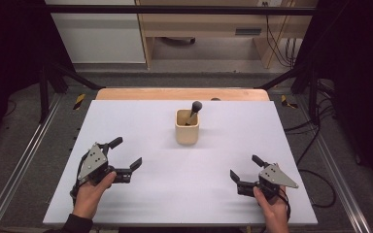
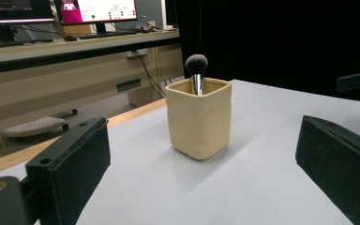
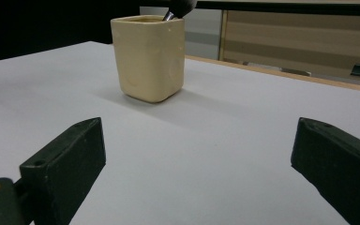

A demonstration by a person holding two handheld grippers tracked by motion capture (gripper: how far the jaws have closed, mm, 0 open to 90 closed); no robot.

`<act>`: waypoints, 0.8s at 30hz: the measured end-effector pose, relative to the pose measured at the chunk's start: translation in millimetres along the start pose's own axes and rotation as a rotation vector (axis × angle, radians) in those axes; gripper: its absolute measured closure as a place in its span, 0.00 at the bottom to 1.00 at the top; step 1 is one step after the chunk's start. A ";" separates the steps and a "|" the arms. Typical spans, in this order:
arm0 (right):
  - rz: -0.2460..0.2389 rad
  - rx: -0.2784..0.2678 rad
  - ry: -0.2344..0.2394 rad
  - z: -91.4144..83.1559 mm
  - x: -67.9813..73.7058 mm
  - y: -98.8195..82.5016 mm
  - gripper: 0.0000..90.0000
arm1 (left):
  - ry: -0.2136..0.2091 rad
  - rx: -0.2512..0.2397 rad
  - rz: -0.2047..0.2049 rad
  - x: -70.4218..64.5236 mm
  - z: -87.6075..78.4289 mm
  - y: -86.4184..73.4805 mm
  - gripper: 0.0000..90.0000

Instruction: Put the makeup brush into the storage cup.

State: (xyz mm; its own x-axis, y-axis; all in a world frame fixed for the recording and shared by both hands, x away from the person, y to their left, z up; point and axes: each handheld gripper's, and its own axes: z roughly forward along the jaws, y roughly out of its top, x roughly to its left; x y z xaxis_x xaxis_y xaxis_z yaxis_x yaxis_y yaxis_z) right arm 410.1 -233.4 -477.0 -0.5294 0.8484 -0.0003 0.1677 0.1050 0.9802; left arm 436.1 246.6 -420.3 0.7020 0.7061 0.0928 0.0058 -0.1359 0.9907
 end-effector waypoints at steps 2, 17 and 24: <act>-0.002 0.000 0.000 0.0 0.0 -0.1 0.04 | 0.007 -0.005 0.001 1.9 -3.9 0.8 0.03; -0.002 0.002 -0.004 -0.3 -0.2 -0.2 0.04 | 0.045 -0.041 0.002 13.4 -26.4 3.1 0.03; -0.004 0.001 -0.004 -0.2 0.0 -0.1 0.04 | 0.062 -0.052 0.008 18.3 -35.5 -1.7 0.03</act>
State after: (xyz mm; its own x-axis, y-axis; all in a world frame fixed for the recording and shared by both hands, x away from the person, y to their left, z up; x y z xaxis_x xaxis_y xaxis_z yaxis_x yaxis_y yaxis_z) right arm 409.9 -233.5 -477.1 -0.5269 0.8499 -0.0047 0.1665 0.1086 0.9800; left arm 423.6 284.5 -416.8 0.6566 0.7469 0.1056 -0.0378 -0.1072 0.9935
